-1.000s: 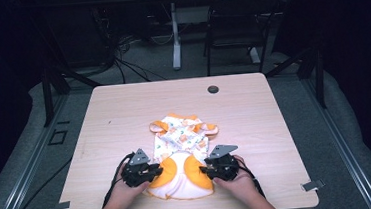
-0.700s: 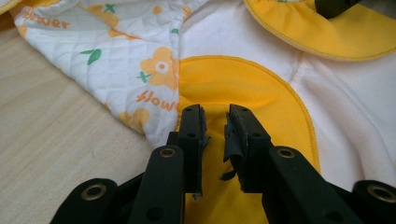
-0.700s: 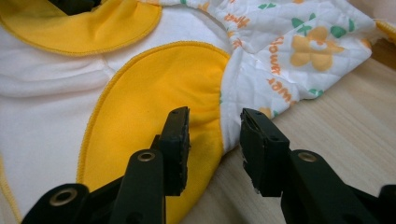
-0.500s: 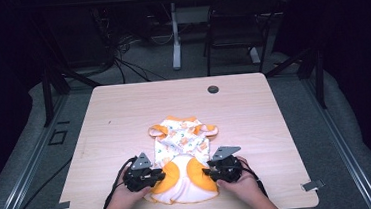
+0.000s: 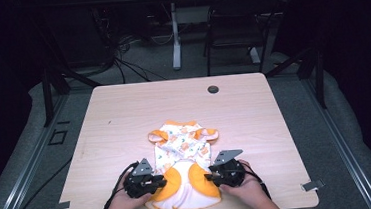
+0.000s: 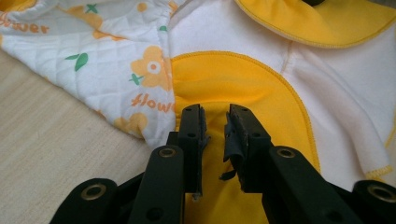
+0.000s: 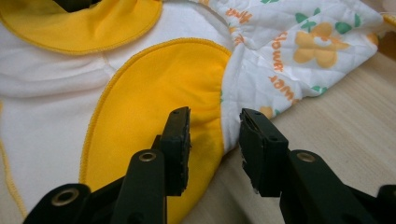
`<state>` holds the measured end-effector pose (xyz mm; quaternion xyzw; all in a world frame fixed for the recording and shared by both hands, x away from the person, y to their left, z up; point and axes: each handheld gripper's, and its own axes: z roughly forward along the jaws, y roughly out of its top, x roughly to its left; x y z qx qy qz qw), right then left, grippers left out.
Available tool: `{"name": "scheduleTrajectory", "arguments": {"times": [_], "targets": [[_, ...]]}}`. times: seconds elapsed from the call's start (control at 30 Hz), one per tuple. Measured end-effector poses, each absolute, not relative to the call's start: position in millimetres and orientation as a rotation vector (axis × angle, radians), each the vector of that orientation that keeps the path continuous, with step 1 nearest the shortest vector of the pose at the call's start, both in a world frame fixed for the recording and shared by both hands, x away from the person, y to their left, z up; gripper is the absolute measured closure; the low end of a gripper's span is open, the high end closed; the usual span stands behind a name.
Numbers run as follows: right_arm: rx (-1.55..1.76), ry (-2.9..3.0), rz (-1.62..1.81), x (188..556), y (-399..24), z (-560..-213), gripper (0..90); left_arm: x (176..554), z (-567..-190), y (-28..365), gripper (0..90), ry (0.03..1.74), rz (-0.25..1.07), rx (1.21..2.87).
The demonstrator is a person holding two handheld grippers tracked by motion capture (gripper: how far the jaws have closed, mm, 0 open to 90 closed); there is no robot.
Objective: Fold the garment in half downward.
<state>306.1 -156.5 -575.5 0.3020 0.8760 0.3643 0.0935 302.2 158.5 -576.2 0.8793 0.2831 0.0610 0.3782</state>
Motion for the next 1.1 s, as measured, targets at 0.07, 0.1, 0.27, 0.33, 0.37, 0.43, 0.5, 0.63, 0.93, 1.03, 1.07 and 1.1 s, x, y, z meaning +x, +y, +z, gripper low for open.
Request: {"name": "scheduleTrajectory", "arguments": {"times": [0.07, 0.1, 0.27, 0.33, 0.37, 0.43, 0.5, 0.63, 0.93, 1.03, 1.07, 1.1], "targets": [[0.89, 2.605, 1.081, 306, -157, -575, 62.6, 302, -576, 159, 75.0, 0.723, 0.151, 2.246], [0.886, 2.614, 1.07, 305, -156, -575, 62.6, 301, -576, 159, 74.9, 0.731, 0.147, 2.244], [0.909, 2.622, 1.084, 306, -156, -573, 62.5, 301, -575, 159, 72.3, 0.724, 0.138, 2.249], [0.922, 2.617, 1.1, 307, -157, -572, 62.5, 302, -574, 160, 71.3, 0.727, 0.147, 2.24], [0.927, 2.606, 1.112, 307, -158, -572, 62.5, 303, -573, 162, 71.3, 0.727, 0.152, 2.231], [0.942, 2.575, 1.15, 309, -160, -569, 62.5, 305, -570, 164, 70.2, 0.735, 0.162, 2.215], [0.952, 2.561, 1.159, 310, -162, -568, 62.4, 309, -568, 167, 69.9, 0.749, 0.169, 2.192], [0.959, 2.548, 1.143, 314, -165, -566, 62.5, 314, -567, 171, 69.5, 0.762, 0.178, 2.176], [0.986, 2.517, 1.099, 331, -171, -554, 64.8, 338, -563, 177, 67.8, 0.813, 0.205, 2.174], [0.982, 2.517, 1.083, 335, -171, -552, 65.1, 342, -561, 176, 67.8, 0.813, 0.204, 2.171], [0.994, 2.528, 1.081, 339, -171, -550, 65.3, 344, -560, 175, 67.9, 0.81, 0.214, 2.169], [0.991, 2.528, 1.08, 340, -170, -549, 65.3, 346, -559, 175, 67.9, 0.81, 0.212, 2.166]]}}
